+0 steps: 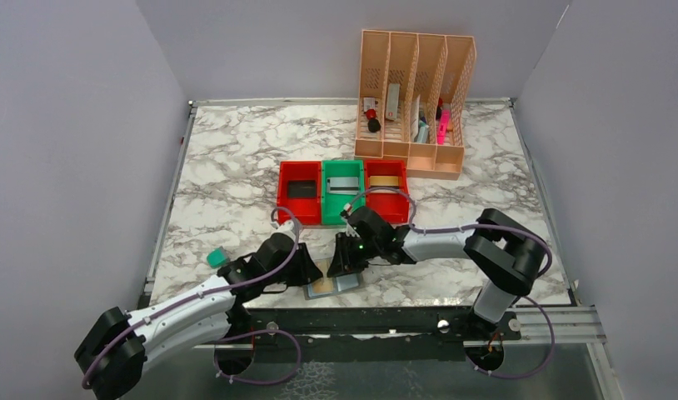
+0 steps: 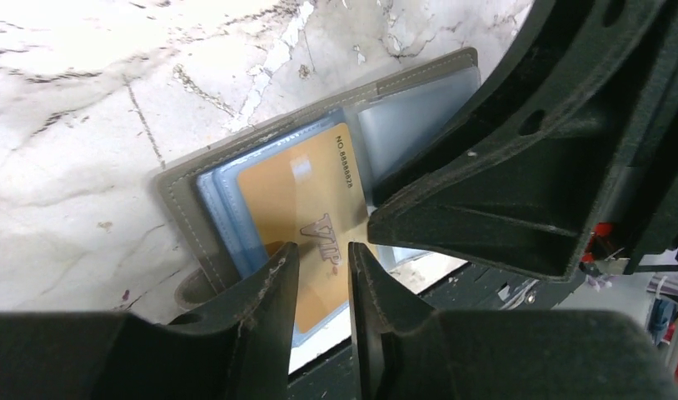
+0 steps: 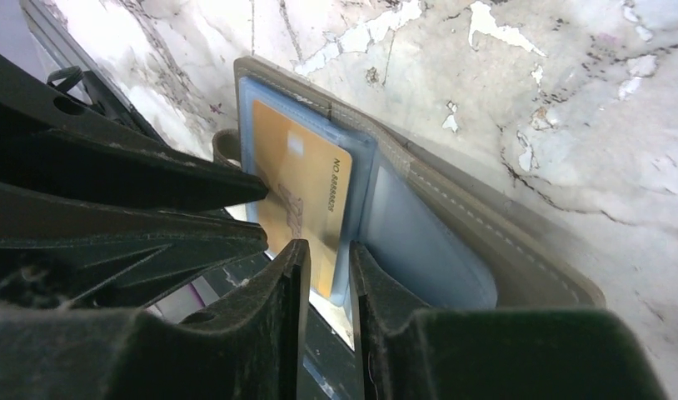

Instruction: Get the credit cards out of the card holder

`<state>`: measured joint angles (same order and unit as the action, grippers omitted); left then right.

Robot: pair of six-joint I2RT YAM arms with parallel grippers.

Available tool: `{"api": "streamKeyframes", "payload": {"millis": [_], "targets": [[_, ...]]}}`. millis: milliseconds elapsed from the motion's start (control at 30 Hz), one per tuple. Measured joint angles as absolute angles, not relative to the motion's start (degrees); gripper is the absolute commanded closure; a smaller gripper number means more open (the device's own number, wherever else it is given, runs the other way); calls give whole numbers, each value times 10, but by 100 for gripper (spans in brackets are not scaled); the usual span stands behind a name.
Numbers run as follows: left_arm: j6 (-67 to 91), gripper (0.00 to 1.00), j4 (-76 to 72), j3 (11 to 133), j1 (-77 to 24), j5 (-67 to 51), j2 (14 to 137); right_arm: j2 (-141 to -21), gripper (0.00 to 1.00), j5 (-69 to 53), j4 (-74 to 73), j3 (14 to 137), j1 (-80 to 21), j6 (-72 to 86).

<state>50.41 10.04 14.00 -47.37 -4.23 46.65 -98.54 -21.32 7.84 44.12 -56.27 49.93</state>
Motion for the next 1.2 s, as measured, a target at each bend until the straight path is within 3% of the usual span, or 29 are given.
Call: {"api": "streamKeyframes", "payload": {"millis": [167, 467, 800, 1200], "targets": [[509, 61, 134, 140, -474, -17, 415, -925, 59, -172, 46, 441, -563, 489], [514, 61, 162, 140, -474, 7, 390, -875, 56, -69, -62, 477, -563, 450], [512, 68, 129, 140, -474, -4, 459, -919, 61, -94, -73, 458, -563, 450], [511, 71, 72, 135, -474, -25, 494, -971, 58, -174, 4, 464, -562, 461]]}}
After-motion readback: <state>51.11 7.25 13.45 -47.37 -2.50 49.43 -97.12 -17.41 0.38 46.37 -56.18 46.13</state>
